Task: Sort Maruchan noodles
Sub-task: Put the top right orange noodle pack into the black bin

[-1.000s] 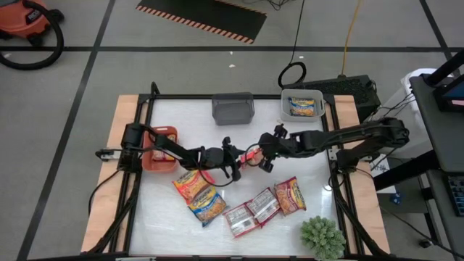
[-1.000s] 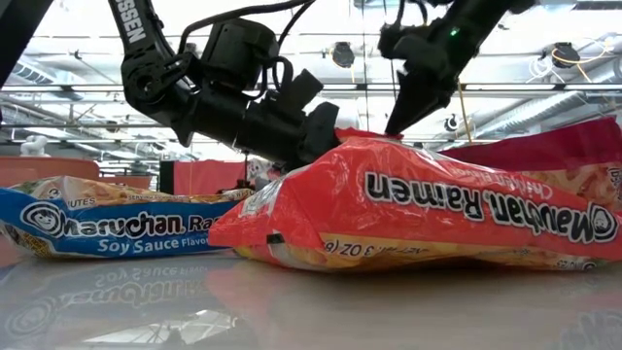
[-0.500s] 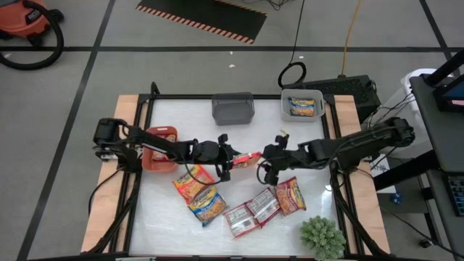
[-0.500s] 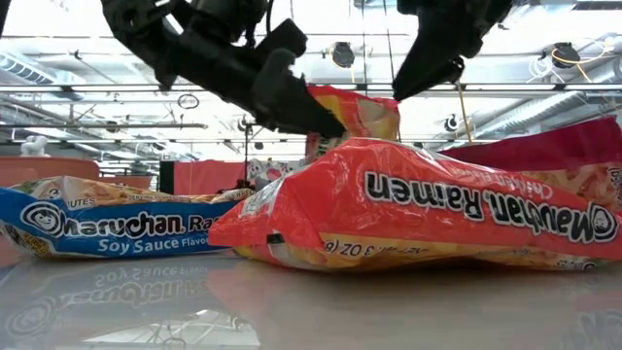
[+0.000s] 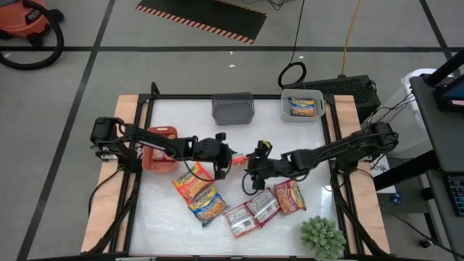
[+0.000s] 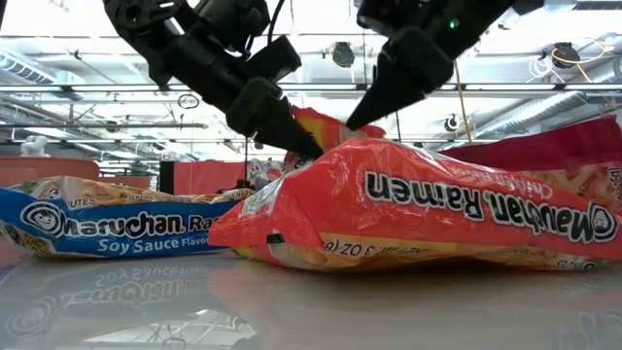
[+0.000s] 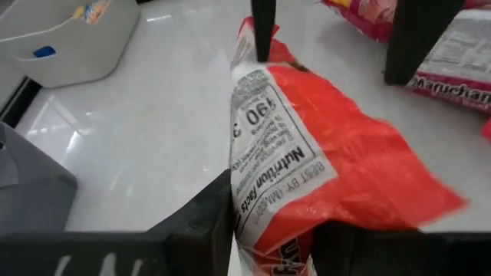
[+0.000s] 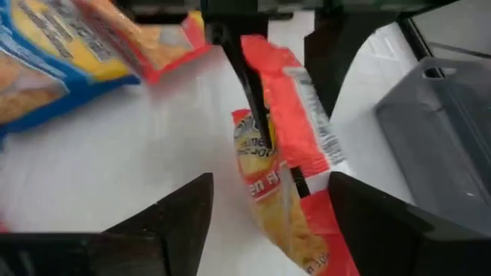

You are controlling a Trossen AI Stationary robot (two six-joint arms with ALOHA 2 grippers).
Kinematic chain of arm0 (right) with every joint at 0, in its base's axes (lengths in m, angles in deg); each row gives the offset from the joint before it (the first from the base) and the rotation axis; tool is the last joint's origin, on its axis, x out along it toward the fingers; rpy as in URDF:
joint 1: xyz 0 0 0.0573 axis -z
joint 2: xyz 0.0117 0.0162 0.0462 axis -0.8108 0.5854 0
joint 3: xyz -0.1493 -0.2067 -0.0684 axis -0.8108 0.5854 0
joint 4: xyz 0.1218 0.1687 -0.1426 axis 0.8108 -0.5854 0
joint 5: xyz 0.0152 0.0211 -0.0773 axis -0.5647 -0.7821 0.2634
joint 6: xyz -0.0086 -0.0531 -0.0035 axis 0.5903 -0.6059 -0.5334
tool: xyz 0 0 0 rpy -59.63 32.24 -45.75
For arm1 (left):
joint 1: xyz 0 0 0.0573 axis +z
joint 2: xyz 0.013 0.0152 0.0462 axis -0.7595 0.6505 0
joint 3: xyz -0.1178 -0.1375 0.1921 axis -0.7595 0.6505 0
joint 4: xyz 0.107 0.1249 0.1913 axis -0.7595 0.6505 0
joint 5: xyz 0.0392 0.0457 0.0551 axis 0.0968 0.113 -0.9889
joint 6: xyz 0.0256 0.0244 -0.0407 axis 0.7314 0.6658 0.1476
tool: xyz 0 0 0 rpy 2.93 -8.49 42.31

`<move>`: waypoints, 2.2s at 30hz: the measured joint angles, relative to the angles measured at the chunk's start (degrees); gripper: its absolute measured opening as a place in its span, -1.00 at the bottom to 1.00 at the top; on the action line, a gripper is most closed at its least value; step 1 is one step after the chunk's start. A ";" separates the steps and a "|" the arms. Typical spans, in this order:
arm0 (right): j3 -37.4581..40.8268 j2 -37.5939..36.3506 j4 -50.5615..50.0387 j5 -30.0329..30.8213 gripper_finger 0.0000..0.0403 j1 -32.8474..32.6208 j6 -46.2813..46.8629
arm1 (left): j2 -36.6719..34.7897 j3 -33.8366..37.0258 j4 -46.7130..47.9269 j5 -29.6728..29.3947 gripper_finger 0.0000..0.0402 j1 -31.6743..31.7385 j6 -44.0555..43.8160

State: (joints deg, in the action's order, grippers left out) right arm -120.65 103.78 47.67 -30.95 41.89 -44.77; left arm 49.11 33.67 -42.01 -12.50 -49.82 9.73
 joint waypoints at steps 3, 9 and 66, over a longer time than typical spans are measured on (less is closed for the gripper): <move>0.00 1.46 0.80 2.26 0.30 0.88 -0.10 | 0.00 0.00 -0.05 0.47 -0.35 0.08 0.89; 0.00 2.92 2.43 2.90 0.29 2.11 -1.50 | 0.00 0.00 0.13 0.57 -0.35 -0.05 0.97; 0.04 4.80 0.50 -12.17 -0.42 9.95 -8.52 | -3.42 -0.04 7.64 -9.46 0.24 -3.53 -6.94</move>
State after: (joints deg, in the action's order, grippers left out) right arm -120.61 108.57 48.17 -43.13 51.83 -53.29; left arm 45.69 33.62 -34.37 -21.96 -53.35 2.80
